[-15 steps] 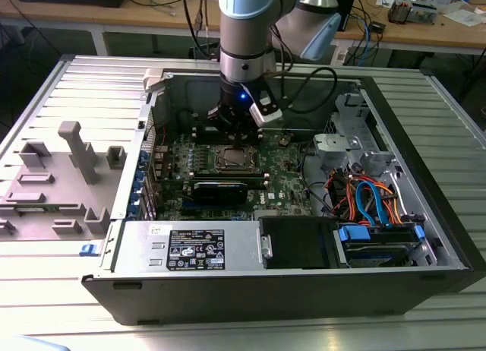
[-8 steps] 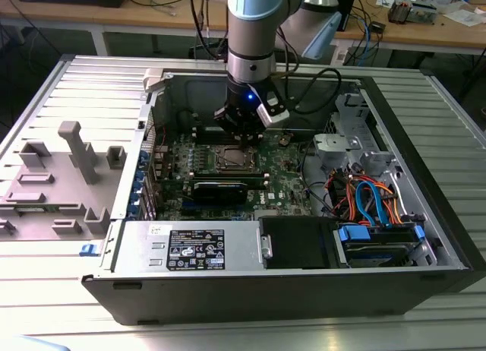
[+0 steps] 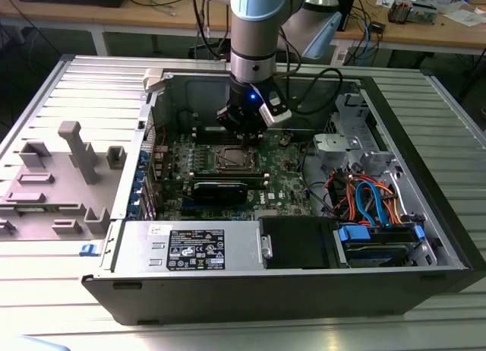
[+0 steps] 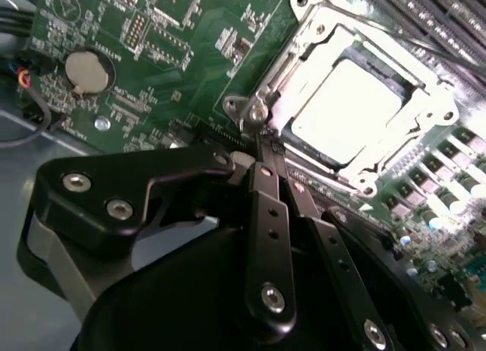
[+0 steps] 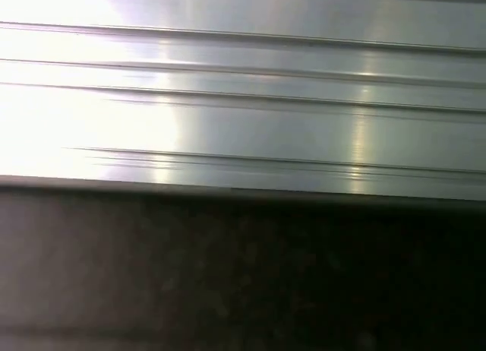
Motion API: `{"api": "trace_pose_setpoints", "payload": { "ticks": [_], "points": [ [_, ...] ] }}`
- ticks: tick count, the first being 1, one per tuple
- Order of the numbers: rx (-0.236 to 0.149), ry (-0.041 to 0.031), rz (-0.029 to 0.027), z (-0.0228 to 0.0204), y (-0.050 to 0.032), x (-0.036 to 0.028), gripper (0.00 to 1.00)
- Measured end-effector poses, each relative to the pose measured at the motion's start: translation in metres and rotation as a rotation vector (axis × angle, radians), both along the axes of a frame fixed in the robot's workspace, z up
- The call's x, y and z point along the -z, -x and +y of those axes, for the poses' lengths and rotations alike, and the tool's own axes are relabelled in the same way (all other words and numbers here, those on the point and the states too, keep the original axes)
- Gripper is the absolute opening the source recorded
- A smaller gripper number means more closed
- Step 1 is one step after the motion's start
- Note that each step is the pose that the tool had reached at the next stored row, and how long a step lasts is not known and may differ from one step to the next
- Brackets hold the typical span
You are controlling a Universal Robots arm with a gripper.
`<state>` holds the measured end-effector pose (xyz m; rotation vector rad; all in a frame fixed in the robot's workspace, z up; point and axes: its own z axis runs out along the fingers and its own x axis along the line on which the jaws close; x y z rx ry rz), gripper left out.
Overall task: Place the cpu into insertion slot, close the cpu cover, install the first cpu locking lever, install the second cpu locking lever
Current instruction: 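Install the first cpu locking lever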
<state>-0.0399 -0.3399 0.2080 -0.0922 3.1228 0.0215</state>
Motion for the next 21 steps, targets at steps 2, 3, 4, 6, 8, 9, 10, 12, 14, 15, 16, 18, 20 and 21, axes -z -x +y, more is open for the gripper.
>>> {"api": "trace_pose_setpoints", "payload": {
  "ticks": [2,3,4,6,8,9,10,12,14,15,16,18,20,21],
  "points": [
    [0.000,-0.0010,-0.0013,-0.0001,0.0003,-0.0083,0.11],
    [0.001,-0.0009,-0.0012,-0.0002,0.0004,-0.0112,0.11],
    [0.001,-0.0009,-0.0012,-0.0007,0.0004,-0.0144,0.11],
    [0.001,-0.0010,-0.0013,-0.0045,0.0004,-0.0146,0.11],
    [0.001,-0.0009,-0.0013,-0.0108,0.0004,-0.0145,0.11],
    [0.001,-0.0008,-0.0013,-0.0145,0.0004,-0.0144,0.11],
    [0.001,-0.0010,-0.0013,-0.0183,0.0004,-0.0142,0.11],
    [0.001,-0.0004,-0.0013,-0.0274,0.0004,-0.0138,0.11],
    [0.001,0.0013,-0.0012,-0.0347,0.0004,-0.0134,0.11],
    [0.001,0.0028,-0.0013,-0.0389,0.0004,-0.0132,0.11],
    [0.001,0.0044,-0.0013,-0.0418,0.0004,-0.0131,0.11],
    [0.001,0.0089,-0.0012,-0.0493,0.0004,-0.0128,0.11],
    [0.001,0.0096,-0.0013,-0.0523,0.0004,-0.0127,0.11],
    [0.001,0.0091,-0.0013,-0.0523,0.0004,-0.0127,0.11]
  ]
}}
